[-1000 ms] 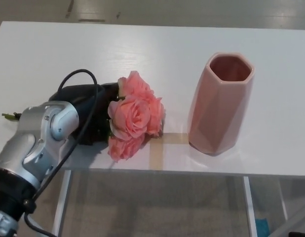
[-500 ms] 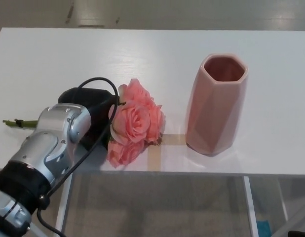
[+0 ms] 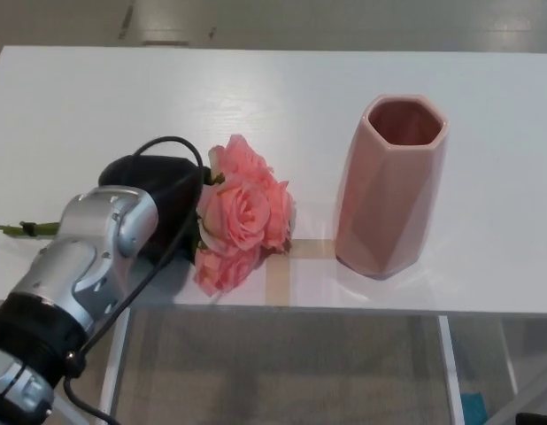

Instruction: Use the left hand to pick up the rose and then lift and insert it into the pink vase.

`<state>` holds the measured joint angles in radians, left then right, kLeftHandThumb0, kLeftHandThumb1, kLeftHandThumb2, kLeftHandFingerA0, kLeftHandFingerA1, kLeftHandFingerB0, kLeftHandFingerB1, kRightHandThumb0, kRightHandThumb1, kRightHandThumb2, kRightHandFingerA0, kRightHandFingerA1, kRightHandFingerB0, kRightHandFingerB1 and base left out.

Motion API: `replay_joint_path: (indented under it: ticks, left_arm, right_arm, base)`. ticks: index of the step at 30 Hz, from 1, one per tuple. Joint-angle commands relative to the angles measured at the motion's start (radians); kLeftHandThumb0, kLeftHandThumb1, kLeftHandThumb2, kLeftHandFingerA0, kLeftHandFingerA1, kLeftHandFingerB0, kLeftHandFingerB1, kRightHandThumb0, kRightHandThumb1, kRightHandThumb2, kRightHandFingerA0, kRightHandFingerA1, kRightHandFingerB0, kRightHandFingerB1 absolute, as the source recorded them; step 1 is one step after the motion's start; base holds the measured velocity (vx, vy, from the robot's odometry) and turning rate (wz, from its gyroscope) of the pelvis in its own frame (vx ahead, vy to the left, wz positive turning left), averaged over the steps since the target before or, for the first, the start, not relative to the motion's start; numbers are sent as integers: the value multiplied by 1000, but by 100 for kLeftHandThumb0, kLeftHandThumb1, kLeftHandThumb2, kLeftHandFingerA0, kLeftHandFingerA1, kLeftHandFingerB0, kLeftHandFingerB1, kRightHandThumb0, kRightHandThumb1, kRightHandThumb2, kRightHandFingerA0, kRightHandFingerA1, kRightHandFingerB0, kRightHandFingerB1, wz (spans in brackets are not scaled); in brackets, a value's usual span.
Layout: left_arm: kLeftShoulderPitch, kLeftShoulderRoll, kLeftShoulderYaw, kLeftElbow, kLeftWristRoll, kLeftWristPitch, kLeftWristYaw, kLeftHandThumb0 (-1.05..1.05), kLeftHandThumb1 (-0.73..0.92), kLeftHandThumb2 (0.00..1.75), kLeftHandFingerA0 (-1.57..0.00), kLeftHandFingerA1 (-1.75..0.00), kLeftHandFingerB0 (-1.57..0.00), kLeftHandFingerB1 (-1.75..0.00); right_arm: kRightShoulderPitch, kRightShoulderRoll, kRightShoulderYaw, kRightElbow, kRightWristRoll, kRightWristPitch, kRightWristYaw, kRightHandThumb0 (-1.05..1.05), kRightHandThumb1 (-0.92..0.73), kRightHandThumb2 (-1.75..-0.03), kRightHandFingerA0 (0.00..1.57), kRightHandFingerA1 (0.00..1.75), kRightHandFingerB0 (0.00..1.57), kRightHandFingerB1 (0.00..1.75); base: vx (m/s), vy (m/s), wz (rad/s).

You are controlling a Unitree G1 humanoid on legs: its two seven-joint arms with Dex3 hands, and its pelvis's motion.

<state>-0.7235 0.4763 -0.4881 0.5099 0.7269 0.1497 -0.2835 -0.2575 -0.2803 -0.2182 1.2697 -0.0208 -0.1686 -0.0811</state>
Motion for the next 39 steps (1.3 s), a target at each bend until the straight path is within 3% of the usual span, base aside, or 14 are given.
replay_joint_path:
  ticks: [1,2,3,4,6,10,11,13,14,19,23,26,35,39]
  left_arm:
    - [19,23,91,-87,-43,-78,95,-23,70,63,-68,-145,-73,-48]
    - [18,24,104,-103,-39,-85,106,-23,70,63,-68,-145,-73,-48]
    - [8,27,130,-128,-42,-97,127,-20,68,61,-66,-152,-86,-59]
    - [-12,26,169,-143,-64,-127,163,-19,70,61,-66,-153,-88,-60]
    - [-32,27,199,-137,-72,-173,201,-18,73,62,-67,-156,-86,-68]
    - [-91,40,252,-149,-81,-240,244,-19,73,63,-72,-157,-88,-65]
    - [-102,35,264,-158,-87,-242,248,-20,72,62,-74,-158,-84,-81]
    - [-117,30,281,-157,-93,-254,258,-20,73,63,-75,-159,-82,-86]
    - [-148,5,324,-169,-159,-247,233,-21,75,63,-76,-160,-71,-111]
    - [-230,-116,463,-242,-359,-84,106,-22,80,63,-80,-144,-74,-104]
    - [-286,-171,538,-258,-470,-19,55,-20,81,64,-79,-146,-74,-105]
    - [-355,-211,592,-281,-539,98,15,-20,83,64,-90,-138,-77,-97]
    - [-501,-315,684,-312,-615,336,40,-21,82,66,-95,-136,-85,-78]
    - [-513,-326,697,-317,-622,362,41,-21,82,66,-95,-136,-85,-78]
  right_arm:
    - [3,-9,5,2,3,7,8,-24,-53,-55,72,51,64,48]
    - [1,-11,4,2,4,9,8,-24,-53,-55,72,51,64,48]
    - [2,-11,3,3,5,9,9,-24,-53,-55,72,51,64,48]
    - [-1,-12,8,5,1,10,6,-26,-54,-54,72,51,65,47]
    - [0,-11,9,4,1,9,5,-25,-54,-54,72,51,65,47]
    - [3,-14,11,4,1,6,7,-26,-54,-54,72,51,65,48]
    - [5,-14,11,5,1,7,7,-26,-54,-54,72,51,65,48]
    - [5,-14,11,5,1,8,8,-26,-54,-54,72,51,65,48]
    - [3,-13,11,5,1,12,6,-25,-54,-54,73,51,66,48]
    - [-1,-13,10,8,2,16,7,-25,-54,-54,73,51,66,48]
    - [3,-15,13,8,-2,13,7,-25,-54,-54,73,51,65,47]
    - [3,-15,13,8,-3,14,7,-24,-54,-54,73,51,65,47]
    - [1,-15,13,10,-3,15,5,-25,-54,-54,74,51,66,48]
    - [1,-15,13,10,-3,15,4,-25,-54,-54,74,51,66,48]
  base:
    - [0,0,0]
    - [0,0,0]
    - [0,0,0]
    - [0,0,0]
    - [0,0,0]
    - [0,0,0]
    - [0,0,0]
    - [0,0,0]
    - [0,0,0]
    - [0,0,0]
    - [0,0,0]
    - [0,0,0]
    - [0,0,0]
    - [0,0,0]
